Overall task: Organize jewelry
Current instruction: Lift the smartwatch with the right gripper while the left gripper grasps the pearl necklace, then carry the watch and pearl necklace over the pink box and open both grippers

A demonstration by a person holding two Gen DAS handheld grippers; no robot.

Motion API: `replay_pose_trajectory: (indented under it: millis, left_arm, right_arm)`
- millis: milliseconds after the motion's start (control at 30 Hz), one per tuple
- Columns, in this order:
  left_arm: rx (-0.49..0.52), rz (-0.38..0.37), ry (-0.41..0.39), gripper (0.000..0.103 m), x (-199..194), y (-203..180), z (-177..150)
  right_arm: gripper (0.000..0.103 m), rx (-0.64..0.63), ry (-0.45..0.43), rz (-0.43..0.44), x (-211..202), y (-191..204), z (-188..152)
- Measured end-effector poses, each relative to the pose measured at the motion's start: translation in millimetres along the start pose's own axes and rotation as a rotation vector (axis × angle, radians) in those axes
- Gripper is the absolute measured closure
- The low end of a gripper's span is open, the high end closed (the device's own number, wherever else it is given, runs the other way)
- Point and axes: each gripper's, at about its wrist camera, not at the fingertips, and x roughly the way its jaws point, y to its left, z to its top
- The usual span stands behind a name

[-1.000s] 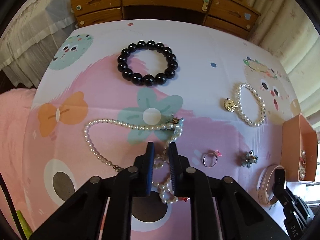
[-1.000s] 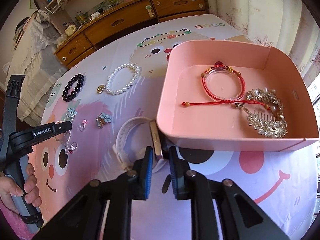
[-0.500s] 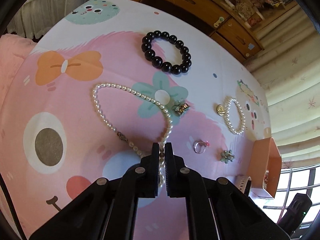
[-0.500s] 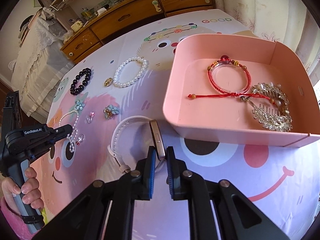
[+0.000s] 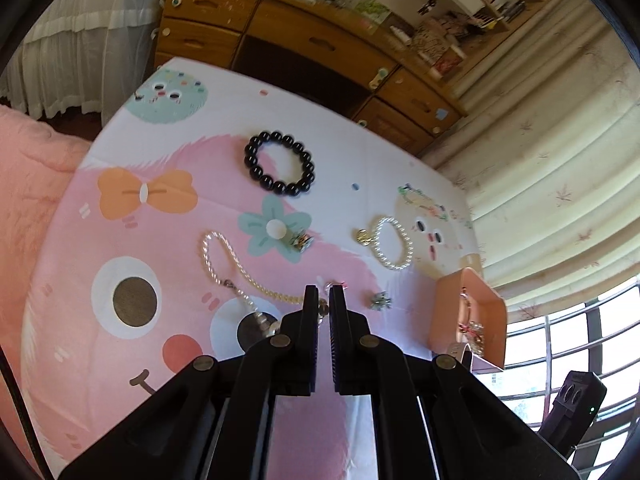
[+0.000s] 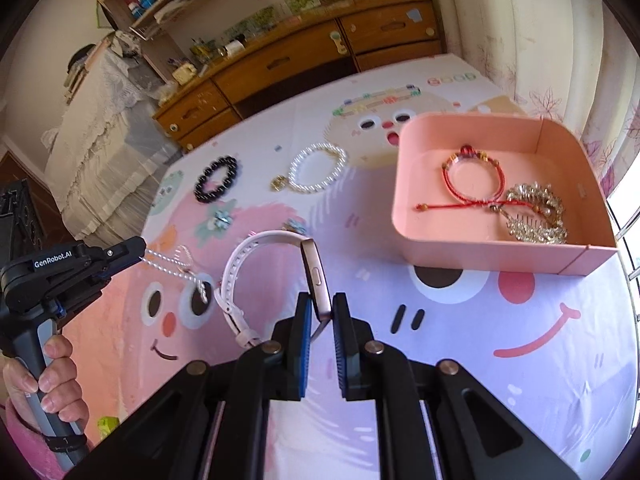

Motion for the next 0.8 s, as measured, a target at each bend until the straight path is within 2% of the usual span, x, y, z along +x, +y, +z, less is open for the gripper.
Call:
replay_pose_trajectory:
  millis: [333, 533, 800]
  left_arm:
    - [0.109, -0.093, -0.075, 0.1, -71, -25, 30]
    - [0.205, -0.163, -0.134, 0.1, -109, -70, 56]
    - [0.296, -0.275, -0.184, 0.1, -127, -147, 71]
  right_arm:
    - [0.093, 0.011, -0.176, 0.018, -63, 27, 12]
    - [0.093, 0.033, -0.267, -0.006, -102, 24, 27]
    - [0.093, 0.048, -0.373, -0.054, -152, 1, 53]
